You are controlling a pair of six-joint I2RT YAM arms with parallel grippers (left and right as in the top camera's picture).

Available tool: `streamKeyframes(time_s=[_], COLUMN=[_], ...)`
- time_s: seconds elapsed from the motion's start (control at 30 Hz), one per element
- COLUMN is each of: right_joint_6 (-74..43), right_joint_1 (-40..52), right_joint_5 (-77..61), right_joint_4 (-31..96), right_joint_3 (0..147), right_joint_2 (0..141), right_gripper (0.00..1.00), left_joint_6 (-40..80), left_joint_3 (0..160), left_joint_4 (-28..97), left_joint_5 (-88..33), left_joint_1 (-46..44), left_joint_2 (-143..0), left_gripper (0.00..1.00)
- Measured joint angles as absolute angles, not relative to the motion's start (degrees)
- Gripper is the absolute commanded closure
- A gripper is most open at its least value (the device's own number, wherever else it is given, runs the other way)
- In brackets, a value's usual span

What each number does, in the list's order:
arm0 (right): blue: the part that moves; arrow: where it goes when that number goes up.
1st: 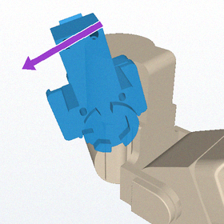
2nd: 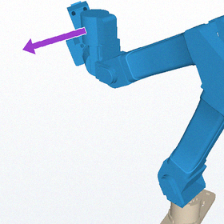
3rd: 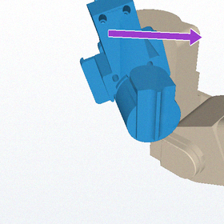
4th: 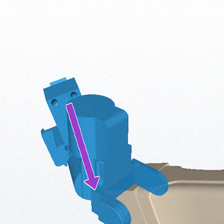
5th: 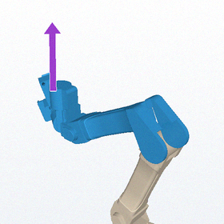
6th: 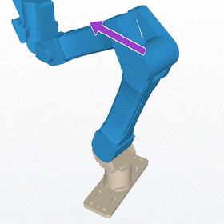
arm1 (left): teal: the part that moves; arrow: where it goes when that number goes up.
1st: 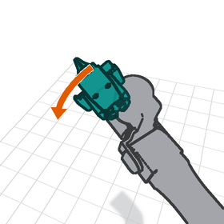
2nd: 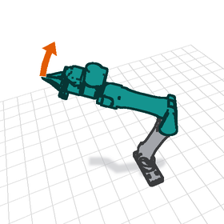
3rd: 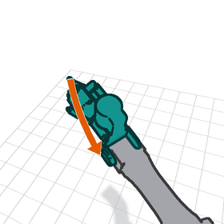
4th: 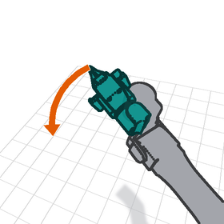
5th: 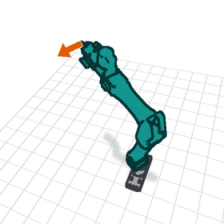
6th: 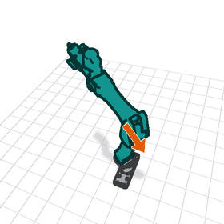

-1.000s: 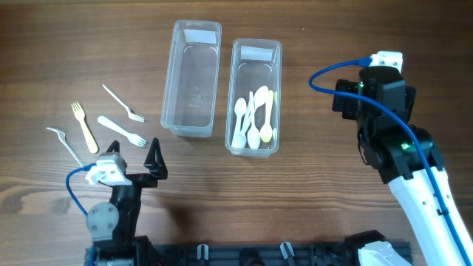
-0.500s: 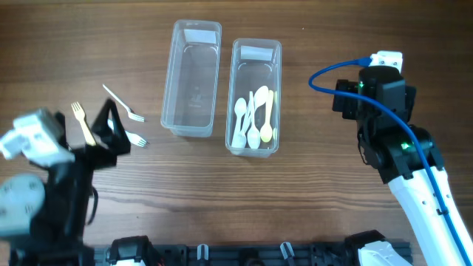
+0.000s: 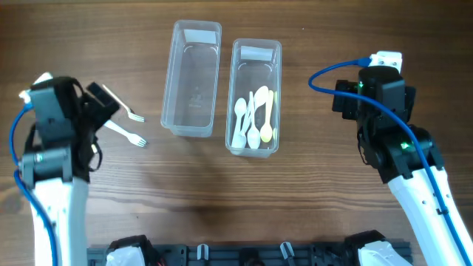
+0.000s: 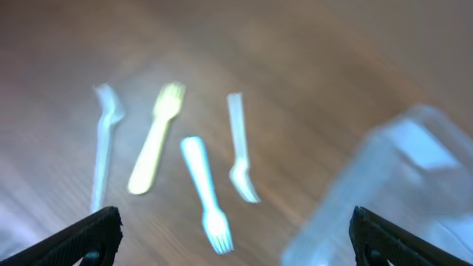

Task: Pack container
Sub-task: 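Reach the left gripper to the white fork and grasp it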

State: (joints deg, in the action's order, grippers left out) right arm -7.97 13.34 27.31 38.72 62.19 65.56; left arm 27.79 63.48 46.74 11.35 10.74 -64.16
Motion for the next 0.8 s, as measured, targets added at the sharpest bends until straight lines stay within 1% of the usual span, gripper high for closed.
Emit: streamKeyframes(time_s=[0.1,0.23,0.4,0.47,0.53,0.67,0.8], right_joint_6=[-7.79,-7.79,-7.79,-7.79,-7.79,-7.79,-7.79], right_joint_1=[13.34,13.34,13.34,13.34,13.34,13.34,13.34], right_joint_5=[27.31,27.31,27.31,27.31,27.31,27.31,27.31], right_joint_4=[38.72,38.7,38.7,38.72,38.72,38.72,38.72], right_joint_3=[62.19,62.19,62.19,62.19,62.19,62.19,62.19], right_joint_2=[65.56,65.56,65.56,65.56,65.56,65.56,65.56], right_gripper=[0.0,0.0,0.0,0.0,0.0,0.0,0.0], left_joint_6=[30.96,32.25,32.51,32.51,32.51,31.53,29.65], left_joint_3=[63.51,63.61,63.59,63.59,63.59,63.59,63.59], left_joint_4=[47.51,47.11,46.76,46.02,45.28,42.48,39.72], left_joint_5=[11.84,8.12,5.74,5.48,5.45,5.45,5.52], left_joint_1=[17.76,25.23,30.76,32.05,32.91,33.01,33.01], left_joint_2=[-70.96,-81.06,-92.4,-94.85,-96.29,-96.55,-96.55], left_gripper=[0.0,0.0,0.01,0.06,0.14,0.16,0.24])
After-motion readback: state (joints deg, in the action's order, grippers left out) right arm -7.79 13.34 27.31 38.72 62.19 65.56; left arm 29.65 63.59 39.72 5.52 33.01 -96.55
